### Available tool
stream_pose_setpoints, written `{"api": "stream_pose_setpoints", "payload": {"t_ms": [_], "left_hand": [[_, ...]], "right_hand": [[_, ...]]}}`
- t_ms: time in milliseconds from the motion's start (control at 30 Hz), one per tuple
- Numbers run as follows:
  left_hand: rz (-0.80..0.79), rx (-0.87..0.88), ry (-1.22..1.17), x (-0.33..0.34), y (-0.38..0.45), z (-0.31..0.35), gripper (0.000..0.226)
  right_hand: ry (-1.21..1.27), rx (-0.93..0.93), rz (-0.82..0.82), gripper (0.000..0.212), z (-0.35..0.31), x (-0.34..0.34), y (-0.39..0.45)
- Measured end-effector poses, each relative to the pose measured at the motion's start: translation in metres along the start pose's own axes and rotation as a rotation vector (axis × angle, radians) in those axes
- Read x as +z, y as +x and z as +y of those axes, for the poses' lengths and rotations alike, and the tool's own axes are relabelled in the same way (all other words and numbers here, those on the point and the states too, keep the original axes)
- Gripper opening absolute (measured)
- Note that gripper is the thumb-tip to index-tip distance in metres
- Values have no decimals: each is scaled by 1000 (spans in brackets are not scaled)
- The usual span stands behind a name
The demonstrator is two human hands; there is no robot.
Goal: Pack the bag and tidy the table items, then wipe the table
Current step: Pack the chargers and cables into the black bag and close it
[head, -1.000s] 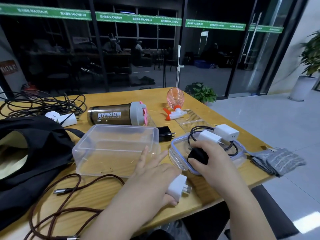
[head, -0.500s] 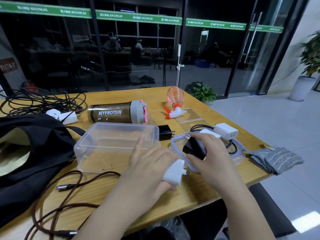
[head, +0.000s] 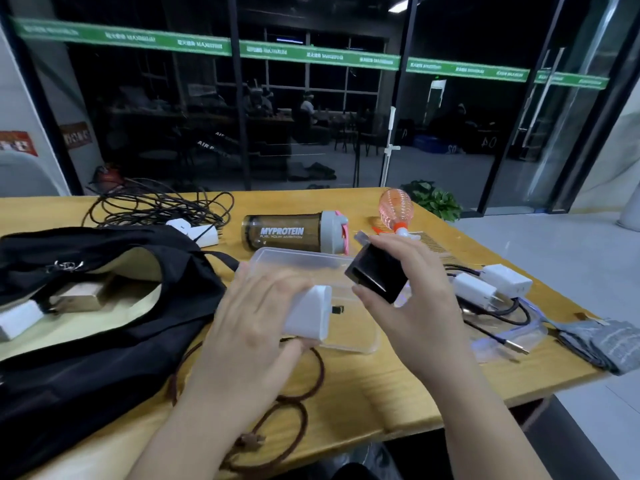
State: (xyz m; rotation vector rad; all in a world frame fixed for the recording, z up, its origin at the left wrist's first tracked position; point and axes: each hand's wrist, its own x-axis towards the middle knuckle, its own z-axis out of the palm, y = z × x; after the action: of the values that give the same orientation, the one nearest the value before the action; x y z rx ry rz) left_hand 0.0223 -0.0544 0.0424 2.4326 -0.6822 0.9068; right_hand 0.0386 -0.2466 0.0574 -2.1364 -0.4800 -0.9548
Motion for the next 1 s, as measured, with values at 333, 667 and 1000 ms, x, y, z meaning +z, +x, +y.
{"api": "stream_pose_setpoints", "payload": {"t_ms": [333, 667, 1000], "left_hand": [[129, -207, 89, -47, -33, -62, 77], [77, -462, 356, -99, -48, -142, 60], [-130, -608, 470, -95, -62, -199, 55]], "right_hand": [[261, -132, -232, 50, -72, 76, 15], [272, -40, -440, 59, -119, 138, 40], [59, -121, -708, 61, -132, 213, 56]]}}
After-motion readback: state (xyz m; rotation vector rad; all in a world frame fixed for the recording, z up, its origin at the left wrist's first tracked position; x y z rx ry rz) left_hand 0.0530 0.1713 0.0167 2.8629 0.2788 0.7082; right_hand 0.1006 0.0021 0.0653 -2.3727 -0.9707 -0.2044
